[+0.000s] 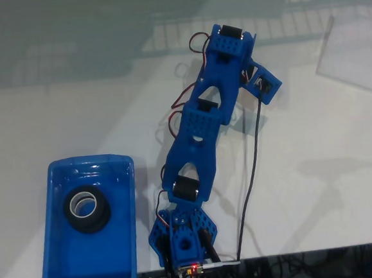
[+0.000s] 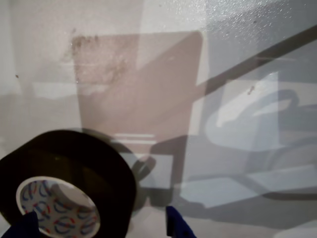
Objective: Grasp all tape and put them in the bin.
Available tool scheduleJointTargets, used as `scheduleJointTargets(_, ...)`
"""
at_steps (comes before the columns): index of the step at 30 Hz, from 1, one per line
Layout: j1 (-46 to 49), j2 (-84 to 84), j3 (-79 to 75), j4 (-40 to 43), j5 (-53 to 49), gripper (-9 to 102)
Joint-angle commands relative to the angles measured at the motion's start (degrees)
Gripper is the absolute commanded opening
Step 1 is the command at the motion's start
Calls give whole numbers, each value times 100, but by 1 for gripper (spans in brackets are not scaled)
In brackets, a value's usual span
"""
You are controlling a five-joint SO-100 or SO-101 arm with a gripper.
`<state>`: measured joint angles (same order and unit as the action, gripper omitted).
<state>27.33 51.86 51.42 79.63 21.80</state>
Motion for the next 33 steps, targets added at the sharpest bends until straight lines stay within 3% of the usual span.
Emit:
scheduleJointTargets(1,18,-396,-1081,431,26,33)
scheduleJointTargets(7,-53,-932,-1644,747,-9,29)
scheduleJointTargets(18,-18,-1934,-2909,1090,149,1)
scheduleJointTargets(33,-9,-633,-2294,1028,246,0)
